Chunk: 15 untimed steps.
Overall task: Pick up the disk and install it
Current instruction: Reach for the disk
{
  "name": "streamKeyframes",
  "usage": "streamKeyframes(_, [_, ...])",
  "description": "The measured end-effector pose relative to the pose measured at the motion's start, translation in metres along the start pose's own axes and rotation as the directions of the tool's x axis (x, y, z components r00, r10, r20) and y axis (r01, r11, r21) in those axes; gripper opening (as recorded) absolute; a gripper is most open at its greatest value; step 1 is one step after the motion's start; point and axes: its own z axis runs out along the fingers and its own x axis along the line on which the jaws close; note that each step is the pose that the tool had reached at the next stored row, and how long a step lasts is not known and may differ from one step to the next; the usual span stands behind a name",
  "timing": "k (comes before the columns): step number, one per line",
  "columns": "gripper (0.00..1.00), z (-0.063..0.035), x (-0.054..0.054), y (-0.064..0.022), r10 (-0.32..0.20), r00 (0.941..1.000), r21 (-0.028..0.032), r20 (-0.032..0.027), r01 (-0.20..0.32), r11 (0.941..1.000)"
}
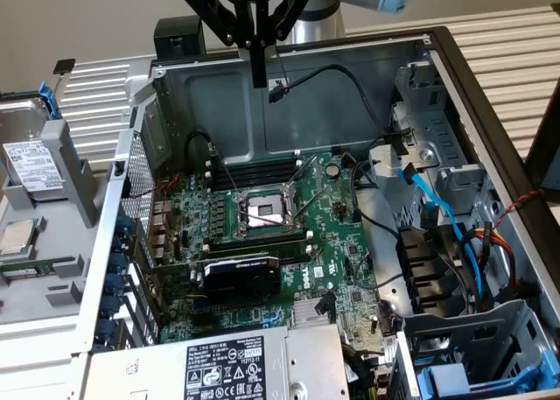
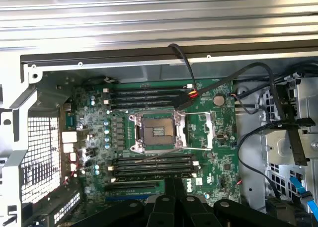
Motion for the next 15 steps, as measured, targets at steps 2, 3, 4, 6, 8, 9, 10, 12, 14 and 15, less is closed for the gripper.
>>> streamKeyframes(2, [0.11, 0.0000, 0.001, 0.0000, 0.000, 1.0000, 0.0001, 0.0000, 0.000, 1.0000])
streamKeyframes(3, [0.11, -0.0001, 0.001, -0.0001, 0.000, 1.0000, 0.0000, 0.0000, 0.000, 1.0000])
streamKeyframes(4, [0.11, -0.0001, 0.003, -0.0002, 0.000, 1.0000, 0.0001, 0.0000, 0.000, 1.0000])
streamKeyframes(6, [0.11, -0.0002, 0.007, -0.0005, 0.000, 1.0000, 0.0001, 0.0002, 0.000, 1.0000])
streamKeyframes(8, [0.11, -0.0003, 0.012, -0.0008, 0.000, 1.0000, 0.0000, 0.0008, 0.000, 1.0000])
streamKeyframes(9, [0.11, -0.0004, 0.015, -0.0011, 0.000, 1.0000, -0.0001, 0.0013, 0.000, 1.0000])
streamKeyframes(10, [0.11, -0.0004, 0.019, -0.0013, 0.000, 1.0000, -0.0002, 0.0020, 0.000, 1.0000])
streamKeyframes(12, [0.11, -0.0006, 0.027, -0.0019, 0.000, 1.0000, -0.0002, 0.0035, 0.000, 1.0000])
streamKeyframes(14, [0.11, -0.0008, 0.036, -0.0025, 0.000, 1.0000, -0.0005, 0.0053, 0.000, 1.0000])
streamKeyframes(15, [0.11, -0.0009, 0.040, -0.0028, 0.000, 1.0000, -0.0004, 0.0061, 0.000, 1.0000])
